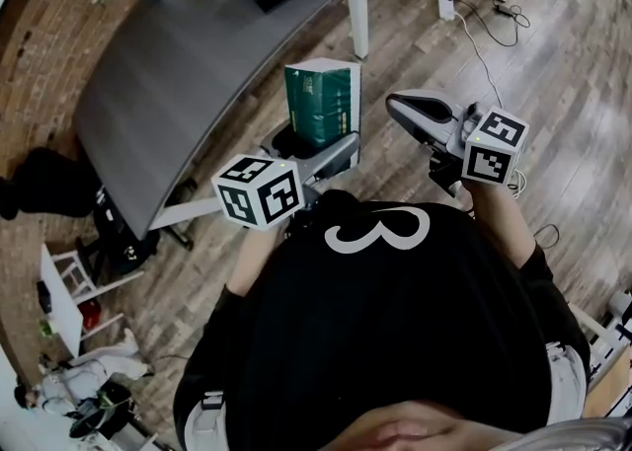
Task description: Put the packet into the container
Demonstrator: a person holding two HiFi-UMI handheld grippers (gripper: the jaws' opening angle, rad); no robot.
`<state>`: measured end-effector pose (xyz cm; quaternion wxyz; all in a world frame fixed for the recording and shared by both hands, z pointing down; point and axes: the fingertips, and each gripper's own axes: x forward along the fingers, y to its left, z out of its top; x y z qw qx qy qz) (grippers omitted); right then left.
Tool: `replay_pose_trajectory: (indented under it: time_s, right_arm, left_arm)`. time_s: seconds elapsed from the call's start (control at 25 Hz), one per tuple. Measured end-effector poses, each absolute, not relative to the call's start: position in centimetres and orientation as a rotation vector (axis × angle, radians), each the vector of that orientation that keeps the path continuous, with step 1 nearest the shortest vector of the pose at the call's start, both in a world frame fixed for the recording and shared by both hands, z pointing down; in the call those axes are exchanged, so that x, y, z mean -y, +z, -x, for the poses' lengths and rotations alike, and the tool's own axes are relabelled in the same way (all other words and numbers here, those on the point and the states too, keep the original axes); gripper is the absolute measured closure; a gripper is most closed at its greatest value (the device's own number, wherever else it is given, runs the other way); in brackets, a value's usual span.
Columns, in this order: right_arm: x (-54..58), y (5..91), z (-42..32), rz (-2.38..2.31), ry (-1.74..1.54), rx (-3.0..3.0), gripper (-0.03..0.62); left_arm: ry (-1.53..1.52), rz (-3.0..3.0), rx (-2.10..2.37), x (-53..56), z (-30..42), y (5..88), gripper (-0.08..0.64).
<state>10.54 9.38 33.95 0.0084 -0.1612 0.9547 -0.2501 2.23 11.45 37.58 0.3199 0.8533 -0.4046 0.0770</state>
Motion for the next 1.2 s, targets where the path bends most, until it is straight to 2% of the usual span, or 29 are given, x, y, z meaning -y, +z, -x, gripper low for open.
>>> replay_pose_trajectory:
  time_s: [0.36, 1.2]
  right_arm:
    - [-4.6, 34.9, -9.1, 0.536, -0.834, -2.981, 0.589]
    - [15.1, 34.2, -2.4, 0.604, -0.866, -2.956, 0.589]
  left_arm:
    - [0.176, -2.210, 1.049, -6.9, -0.4, 38.5, 0.095]
    - [0.178, -2.208, 1.006, 12.7, 6.6, 37.9, 0.094]
